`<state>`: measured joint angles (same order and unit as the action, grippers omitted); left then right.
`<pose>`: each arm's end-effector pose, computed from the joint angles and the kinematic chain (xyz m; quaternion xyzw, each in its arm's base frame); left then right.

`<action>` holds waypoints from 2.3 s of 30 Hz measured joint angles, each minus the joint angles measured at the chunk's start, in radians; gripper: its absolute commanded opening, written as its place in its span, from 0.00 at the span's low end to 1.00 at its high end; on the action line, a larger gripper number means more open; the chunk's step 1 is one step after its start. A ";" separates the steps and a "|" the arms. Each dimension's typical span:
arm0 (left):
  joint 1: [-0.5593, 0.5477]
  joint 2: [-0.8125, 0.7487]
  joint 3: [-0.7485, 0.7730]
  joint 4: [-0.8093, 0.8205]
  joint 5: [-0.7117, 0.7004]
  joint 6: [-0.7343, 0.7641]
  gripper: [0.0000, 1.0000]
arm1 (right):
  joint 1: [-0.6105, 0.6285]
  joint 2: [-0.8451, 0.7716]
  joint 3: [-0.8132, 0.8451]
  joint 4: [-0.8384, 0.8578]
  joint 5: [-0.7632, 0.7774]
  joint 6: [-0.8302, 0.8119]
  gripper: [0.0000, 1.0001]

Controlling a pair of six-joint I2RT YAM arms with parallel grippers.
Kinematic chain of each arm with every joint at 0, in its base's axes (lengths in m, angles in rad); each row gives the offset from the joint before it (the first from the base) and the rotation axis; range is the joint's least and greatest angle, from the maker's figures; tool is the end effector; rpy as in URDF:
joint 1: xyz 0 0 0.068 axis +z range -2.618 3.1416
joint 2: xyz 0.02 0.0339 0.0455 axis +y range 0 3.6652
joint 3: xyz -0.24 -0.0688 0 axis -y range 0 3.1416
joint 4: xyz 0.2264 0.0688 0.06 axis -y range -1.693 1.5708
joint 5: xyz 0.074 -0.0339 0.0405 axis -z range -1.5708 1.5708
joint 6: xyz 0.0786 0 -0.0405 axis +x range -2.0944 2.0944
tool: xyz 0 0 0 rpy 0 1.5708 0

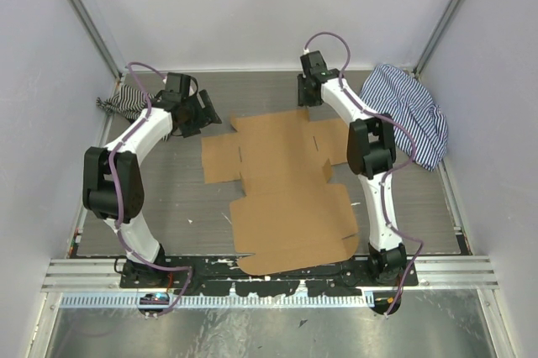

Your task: Fold the paper box

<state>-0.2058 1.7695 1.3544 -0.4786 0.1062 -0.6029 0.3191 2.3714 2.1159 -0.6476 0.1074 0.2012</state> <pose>0.3841 -0.0887 0.1938 -0.1685 0.9269 -0.1765 0.2852 0.4970 0.1553 0.1620 -0.0380 0.9428 0.0352 0.3292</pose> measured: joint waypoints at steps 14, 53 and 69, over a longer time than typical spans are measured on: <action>-0.007 0.009 0.043 -0.008 0.010 0.010 0.82 | 0.001 0.030 0.016 -0.009 0.037 -0.015 0.01; -0.016 -0.288 0.211 0.061 0.366 0.230 0.75 | 0.003 -1.091 -1.461 1.280 -0.393 -0.136 0.01; -0.213 -0.213 0.166 -0.142 0.367 0.522 0.75 | 0.016 -1.305 -1.524 1.227 -0.492 -0.166 0.01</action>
<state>-0.4187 1.5566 1.5204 -0.6201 0.4736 -0.0811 0.3347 1.0660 0.5922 0.5797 -0.3847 0.0357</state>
